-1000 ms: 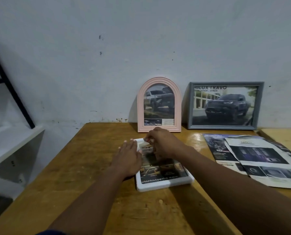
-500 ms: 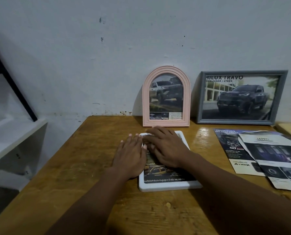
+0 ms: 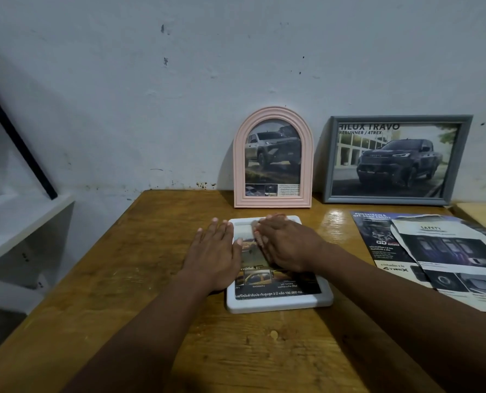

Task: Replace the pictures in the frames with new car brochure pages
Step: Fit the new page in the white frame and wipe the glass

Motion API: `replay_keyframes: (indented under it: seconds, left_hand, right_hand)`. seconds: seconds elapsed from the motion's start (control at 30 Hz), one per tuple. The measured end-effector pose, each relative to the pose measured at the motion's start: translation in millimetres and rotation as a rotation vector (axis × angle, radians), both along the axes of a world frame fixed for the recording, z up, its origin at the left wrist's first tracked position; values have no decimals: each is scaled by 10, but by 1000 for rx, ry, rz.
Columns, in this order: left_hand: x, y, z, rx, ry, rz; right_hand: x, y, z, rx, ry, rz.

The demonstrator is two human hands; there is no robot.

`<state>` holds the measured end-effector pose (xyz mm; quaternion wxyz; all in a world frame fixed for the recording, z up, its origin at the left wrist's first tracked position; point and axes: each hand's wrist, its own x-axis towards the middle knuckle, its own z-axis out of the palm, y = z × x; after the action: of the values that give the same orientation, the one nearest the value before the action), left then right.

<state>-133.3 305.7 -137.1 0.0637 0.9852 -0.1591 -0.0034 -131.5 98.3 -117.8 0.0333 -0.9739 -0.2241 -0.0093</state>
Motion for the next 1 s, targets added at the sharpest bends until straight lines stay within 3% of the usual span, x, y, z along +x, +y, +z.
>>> replay_keyframes:
  seconds: [0.17, 0.4, 0.6, 0.77, 0.9, 1.0]
  left_hand:
    - [-23, -22, 12, 11, -8, -6]
    - [-11, -28, -6, -13, -9, -11]
    - [14, -20, 29, -127, 44, -10]
    - [13, -5, 61, -231, 89, 3]
    - [-30, -25, -9, -158, 13, 14]
    - [-23, -40, -2, -71, -30, 8]
  right_hand:
    - [-198, 35, -63, -65, -5, -194]
    - [-316, 444, -321, 45, -22, -415]
    - [-297, 515, -244, 117, -11, -273]
    - [-293, 676, -161, 330, -35, -39]
    - [-358, 396, -52, 310, 66, 106]
    - [-422, 117, 43, 202, 128, 96]
